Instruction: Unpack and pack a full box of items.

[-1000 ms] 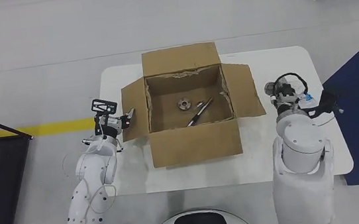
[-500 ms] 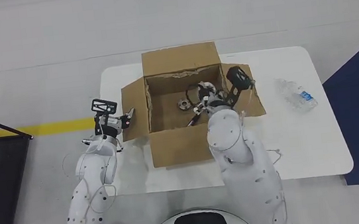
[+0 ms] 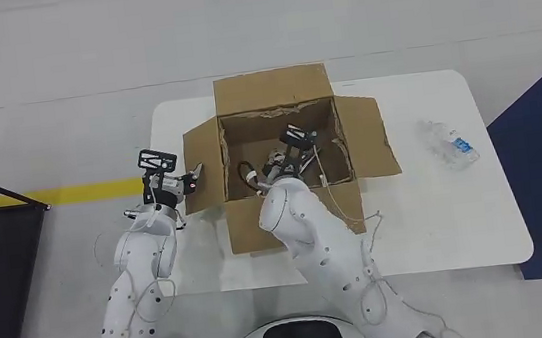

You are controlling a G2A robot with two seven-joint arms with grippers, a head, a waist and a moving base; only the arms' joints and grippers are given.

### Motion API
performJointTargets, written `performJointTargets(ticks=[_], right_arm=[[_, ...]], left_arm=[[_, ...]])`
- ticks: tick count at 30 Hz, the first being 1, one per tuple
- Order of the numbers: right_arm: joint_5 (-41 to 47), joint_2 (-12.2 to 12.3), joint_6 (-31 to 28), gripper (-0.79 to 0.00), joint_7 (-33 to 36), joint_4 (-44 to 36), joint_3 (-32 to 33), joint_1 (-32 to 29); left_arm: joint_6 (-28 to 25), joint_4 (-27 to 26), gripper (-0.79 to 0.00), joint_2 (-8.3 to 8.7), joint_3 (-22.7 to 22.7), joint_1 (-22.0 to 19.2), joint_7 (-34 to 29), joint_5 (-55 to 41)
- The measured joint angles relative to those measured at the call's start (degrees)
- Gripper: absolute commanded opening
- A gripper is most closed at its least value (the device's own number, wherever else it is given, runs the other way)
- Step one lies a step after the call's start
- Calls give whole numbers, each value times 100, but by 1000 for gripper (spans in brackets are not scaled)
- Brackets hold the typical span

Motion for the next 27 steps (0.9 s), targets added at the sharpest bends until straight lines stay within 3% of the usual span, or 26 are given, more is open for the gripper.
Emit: performJointTargets(ticks=[2, 8, 11, 14, 21, 24, 27], right_arm=[[53, -27, 76, 0, -18, 95, -17, 69], [253, -96, 184, 0, -183, 208, -33, 171], [294, -102, 169, 0, -367, -101, 12, 80], [388, -68, 100, 0, -608, -902, 243, -211], [1224, 71, 16, 0, -1037, -3443, 1826, -1388], [1914, 63, 87, 0, -1289, -3764, 2758, -1571], [2670, 53, 49, 0, -1481, -3534, 3688, -1455]], left_arm=[[0, 0, 0, 0, 0, 0, 0, 0], [0, 0, 0, 0, 0, 0, 0, 0], [0, 0, 0, 0, 0, 0, 0, 0], [0, 0, 0, 0, 0, 0, 0, 0], [0, 0, 0, 0, 0, 0, 0, 0], [0, 0, 0, 0, 0, 0, 0, 0], [0, 0, 0, 0, 0, 0, 0, 0]])
